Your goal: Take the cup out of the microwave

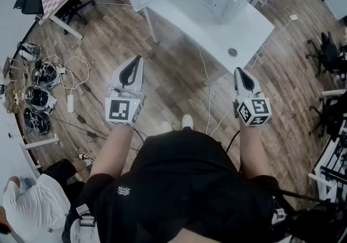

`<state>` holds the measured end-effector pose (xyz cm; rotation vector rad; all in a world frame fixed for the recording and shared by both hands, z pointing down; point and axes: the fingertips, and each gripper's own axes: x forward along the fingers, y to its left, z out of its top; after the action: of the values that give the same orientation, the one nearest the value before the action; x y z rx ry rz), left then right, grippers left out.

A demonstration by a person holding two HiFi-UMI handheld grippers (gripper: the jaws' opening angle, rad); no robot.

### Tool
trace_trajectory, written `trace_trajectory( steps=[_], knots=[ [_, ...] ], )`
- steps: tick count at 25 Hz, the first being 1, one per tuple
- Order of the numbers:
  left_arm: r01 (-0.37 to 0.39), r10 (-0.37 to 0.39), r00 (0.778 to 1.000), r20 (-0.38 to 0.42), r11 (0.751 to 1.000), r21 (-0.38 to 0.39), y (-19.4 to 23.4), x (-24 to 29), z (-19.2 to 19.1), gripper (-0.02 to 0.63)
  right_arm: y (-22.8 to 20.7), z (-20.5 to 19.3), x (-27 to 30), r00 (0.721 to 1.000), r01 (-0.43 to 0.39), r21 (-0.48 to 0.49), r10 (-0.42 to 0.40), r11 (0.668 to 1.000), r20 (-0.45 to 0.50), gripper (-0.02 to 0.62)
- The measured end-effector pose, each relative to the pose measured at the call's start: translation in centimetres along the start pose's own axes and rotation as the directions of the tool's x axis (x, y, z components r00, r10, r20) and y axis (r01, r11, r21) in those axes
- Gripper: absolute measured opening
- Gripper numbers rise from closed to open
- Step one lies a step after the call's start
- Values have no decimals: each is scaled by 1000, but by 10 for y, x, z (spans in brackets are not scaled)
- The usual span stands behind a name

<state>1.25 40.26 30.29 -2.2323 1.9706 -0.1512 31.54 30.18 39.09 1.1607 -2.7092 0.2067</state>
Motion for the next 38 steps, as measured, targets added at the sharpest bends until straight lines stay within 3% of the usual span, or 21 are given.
trace_trajectory(
  steps=[11,16,20,29,34,38],
  knots=[
    [-19,19,1000,-4,998,57,-30,25,7,6,-29,-7,16,996,-83,-17,83,996,14,0],
    [-57,58,998,-13,995,76,-31,36,8,8,-39,-14,34,991,-131,60,129,990,36,0],
    [-70,73,997,-41,996,60,-25,46,-9,6,-39,-16,49,989,-147,64,145,987,31,0],
    [17,-16,1000,-21,997,73,-1,131,-19,6,-69,-14,98,997,-69,96,67,993,28,0],
    [83,-84,996,2,988,131,19,180,-14,6,-72,5,136,998,-43,101,39,994,43,0],
    [132,-136,990,29,985,109,41,223,-23,6,-77,10,170,999,17,92,-20,996,35,0]
  ],
)
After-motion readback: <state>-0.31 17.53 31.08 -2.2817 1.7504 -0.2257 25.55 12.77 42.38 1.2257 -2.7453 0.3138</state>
